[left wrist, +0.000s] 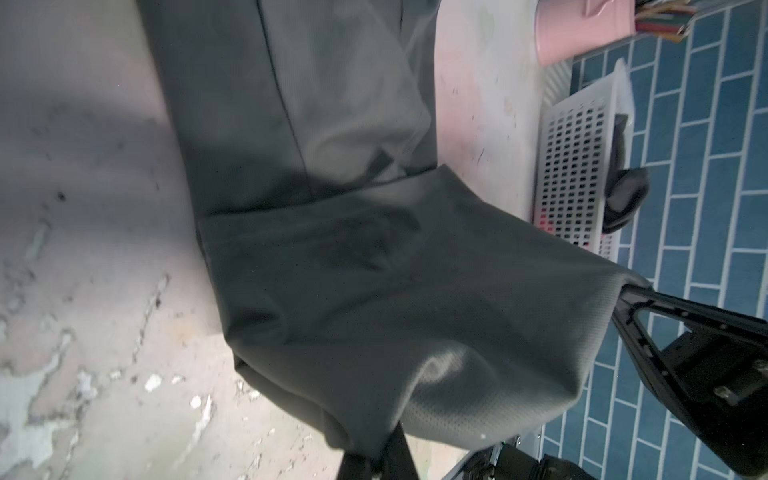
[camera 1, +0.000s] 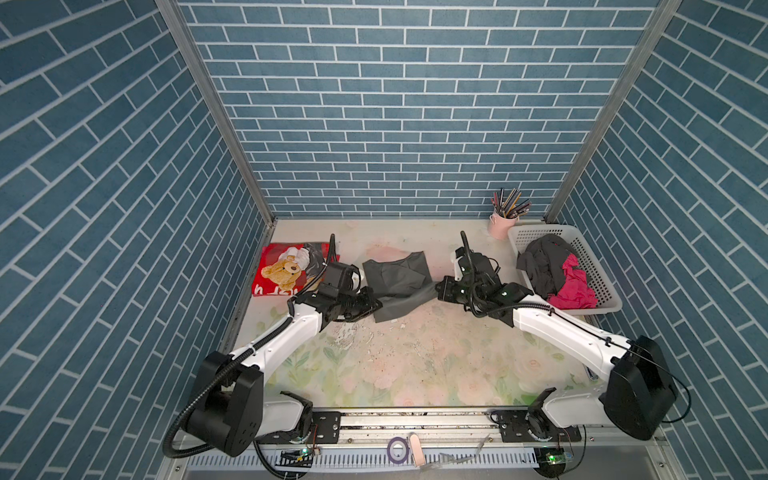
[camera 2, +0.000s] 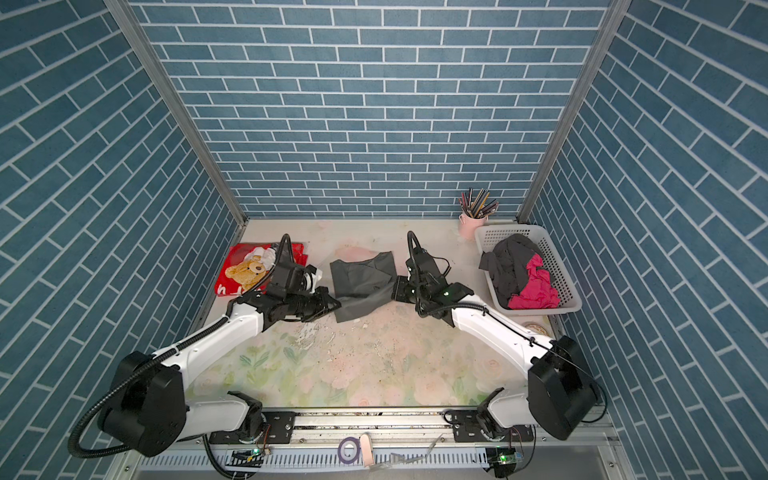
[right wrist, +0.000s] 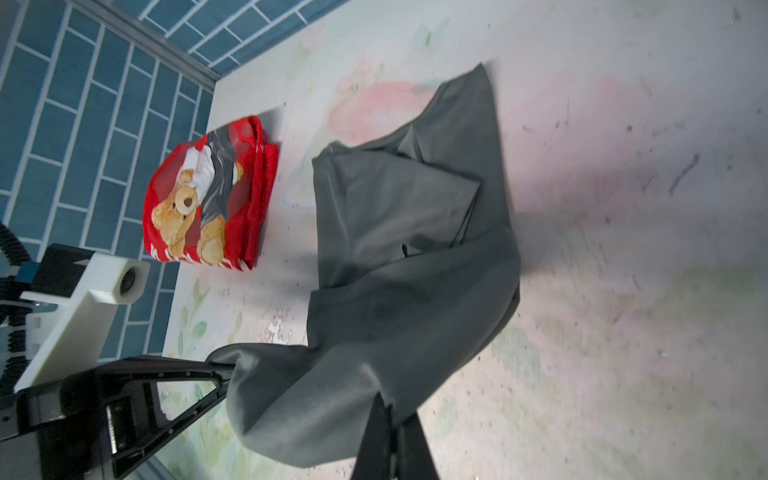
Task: Fold and stack the t-shirts
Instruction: 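Lift the near edge with both grippers and fold it over toward the far edge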
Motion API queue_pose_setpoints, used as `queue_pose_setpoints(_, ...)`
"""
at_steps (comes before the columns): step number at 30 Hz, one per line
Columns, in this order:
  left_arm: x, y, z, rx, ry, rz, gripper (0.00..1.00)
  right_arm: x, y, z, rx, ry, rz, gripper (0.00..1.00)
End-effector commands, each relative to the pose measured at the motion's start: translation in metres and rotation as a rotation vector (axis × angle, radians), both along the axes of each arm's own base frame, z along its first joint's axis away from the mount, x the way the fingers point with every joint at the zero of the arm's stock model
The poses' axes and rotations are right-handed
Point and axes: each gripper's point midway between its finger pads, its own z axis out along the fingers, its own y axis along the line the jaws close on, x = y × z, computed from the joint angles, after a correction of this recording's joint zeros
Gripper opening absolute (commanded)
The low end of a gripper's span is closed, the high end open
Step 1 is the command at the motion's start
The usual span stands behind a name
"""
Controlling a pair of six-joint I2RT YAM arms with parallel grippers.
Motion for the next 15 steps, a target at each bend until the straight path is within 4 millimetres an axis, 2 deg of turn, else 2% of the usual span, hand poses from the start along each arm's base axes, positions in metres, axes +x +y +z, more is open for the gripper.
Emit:
queue_pose_setpoints(1,0.024,0.001,0.010,-0.028,-0.035,-0.025,0.00,0.021,0.002,0.003,-0.018,-0.024,0.056,0.00)
queue_pose_setpoints(8,0.076,0.024,0.016,-0.025,-0.074,0.063,0.00,0.067,0.023,0.001,0.009,0.007,0.123,0.00)
queue_pose_setpoints(15,0.112,0.041,0.001,-0.005,-0.062,0.117,0.00,0.105,0.047,-0.014,0.048,0.041,0.184,0.00)
